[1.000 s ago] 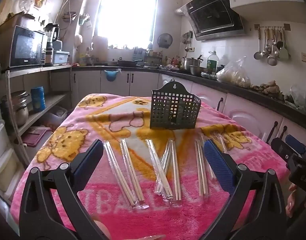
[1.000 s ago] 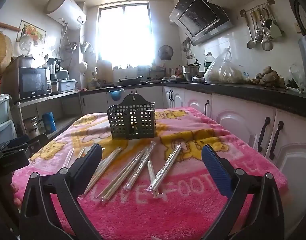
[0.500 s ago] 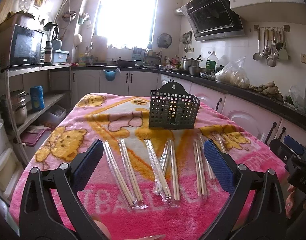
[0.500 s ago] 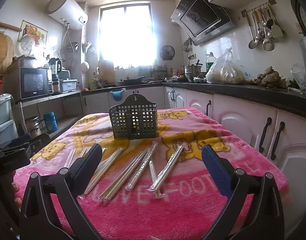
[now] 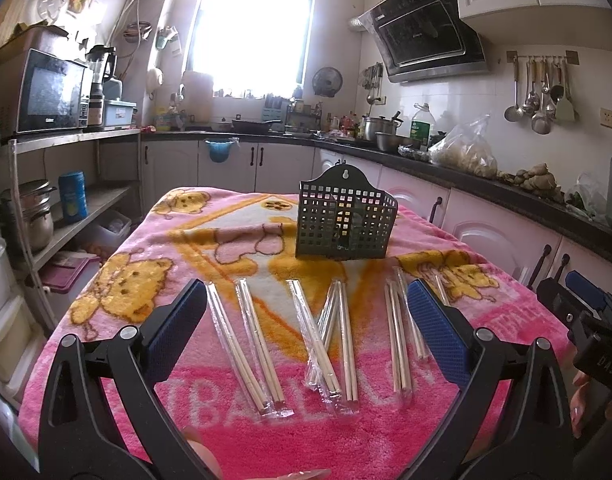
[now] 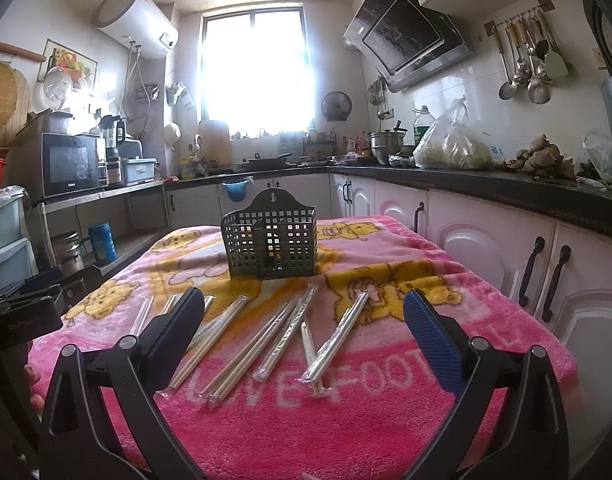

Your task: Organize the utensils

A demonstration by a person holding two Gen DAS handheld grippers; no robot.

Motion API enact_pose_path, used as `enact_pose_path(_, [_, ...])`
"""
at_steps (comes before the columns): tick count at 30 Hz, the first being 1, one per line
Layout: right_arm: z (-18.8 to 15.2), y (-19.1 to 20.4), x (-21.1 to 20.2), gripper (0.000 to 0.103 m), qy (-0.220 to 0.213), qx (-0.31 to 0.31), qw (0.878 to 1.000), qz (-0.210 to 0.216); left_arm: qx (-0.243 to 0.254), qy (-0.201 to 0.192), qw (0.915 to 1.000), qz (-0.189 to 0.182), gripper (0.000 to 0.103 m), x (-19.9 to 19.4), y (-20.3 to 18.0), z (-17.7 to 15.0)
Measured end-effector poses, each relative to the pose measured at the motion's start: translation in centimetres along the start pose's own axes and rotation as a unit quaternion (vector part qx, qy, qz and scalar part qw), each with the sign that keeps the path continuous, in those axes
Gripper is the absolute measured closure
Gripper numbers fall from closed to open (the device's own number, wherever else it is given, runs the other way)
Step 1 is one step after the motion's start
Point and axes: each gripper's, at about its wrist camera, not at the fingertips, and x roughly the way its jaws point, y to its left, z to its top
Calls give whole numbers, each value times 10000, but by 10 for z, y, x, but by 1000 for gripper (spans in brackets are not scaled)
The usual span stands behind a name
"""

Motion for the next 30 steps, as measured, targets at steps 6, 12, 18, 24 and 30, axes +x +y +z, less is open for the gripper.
enact_pose_path(6, [0,1,0,6,-2,-8,10000,2,-2,-11,10000,-18,11,-1,0,0])
enact_pose_path(12, [-1,1,1,6,-4,-5,10000,17,-2,-17,10000,-7,11,-2,1,0])
enact_pose_path(18, [-1,2,0,6,0,-4,10000,31,-8,-14,10000,-8,11,-2,0,1])
enact_pose_path(24, [-1,6,-1,6,14,-27,10000,52,-6,-6,10000,5,11,-1,0,1])
enact_pose_path(30, [-3,9,3,6,89,-36,9999,119,-59,60,10000,-5,11,1,6,1])
